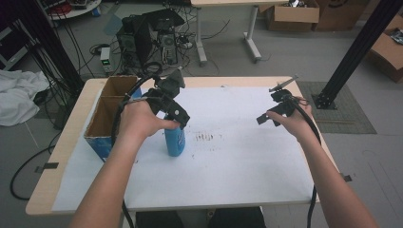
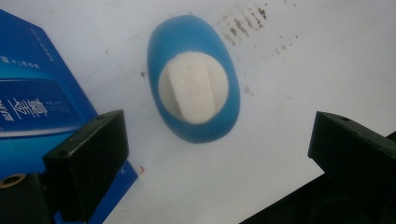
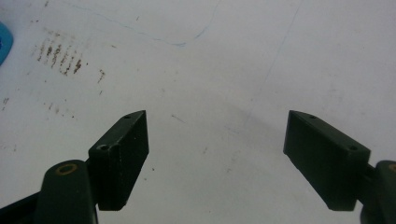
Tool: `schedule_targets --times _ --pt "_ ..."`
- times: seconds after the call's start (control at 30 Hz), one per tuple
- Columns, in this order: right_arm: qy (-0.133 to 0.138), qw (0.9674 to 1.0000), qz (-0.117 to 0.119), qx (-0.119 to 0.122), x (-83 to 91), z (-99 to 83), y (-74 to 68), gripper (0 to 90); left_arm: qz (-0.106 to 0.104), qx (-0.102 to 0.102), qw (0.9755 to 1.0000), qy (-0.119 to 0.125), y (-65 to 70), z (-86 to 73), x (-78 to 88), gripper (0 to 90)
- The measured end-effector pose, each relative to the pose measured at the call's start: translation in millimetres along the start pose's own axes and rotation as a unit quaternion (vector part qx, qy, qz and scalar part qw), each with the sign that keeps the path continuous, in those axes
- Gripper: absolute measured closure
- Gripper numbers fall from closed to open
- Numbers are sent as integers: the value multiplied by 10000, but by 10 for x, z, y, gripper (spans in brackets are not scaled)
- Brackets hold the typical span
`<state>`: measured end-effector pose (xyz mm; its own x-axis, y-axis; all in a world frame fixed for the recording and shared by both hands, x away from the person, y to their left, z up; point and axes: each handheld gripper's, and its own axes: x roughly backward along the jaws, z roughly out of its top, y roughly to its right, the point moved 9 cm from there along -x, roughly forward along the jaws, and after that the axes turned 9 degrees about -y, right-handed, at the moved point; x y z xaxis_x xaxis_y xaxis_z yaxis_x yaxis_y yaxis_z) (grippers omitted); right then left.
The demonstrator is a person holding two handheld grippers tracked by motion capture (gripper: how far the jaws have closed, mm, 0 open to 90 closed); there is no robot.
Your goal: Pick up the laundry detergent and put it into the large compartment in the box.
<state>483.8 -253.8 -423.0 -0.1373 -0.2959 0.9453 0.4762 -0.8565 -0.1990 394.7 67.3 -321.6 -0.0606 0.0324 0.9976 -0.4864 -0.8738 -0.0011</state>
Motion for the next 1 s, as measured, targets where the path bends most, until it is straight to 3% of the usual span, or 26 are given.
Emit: schedule_targets --times 0.17,0.63,1.0 --pt "12 10000 15 -4 14 -4 9 226 38 124 9999 -30 -38 62 -44 57" --pt "40 10000 37 -1 13 -10 29 225 157 201 9995 -171 -31 182 -173 57" --pt "31 10000 56 -23 -4 -35 47 226 96 300 9992 -241 -66 211 -292 57"
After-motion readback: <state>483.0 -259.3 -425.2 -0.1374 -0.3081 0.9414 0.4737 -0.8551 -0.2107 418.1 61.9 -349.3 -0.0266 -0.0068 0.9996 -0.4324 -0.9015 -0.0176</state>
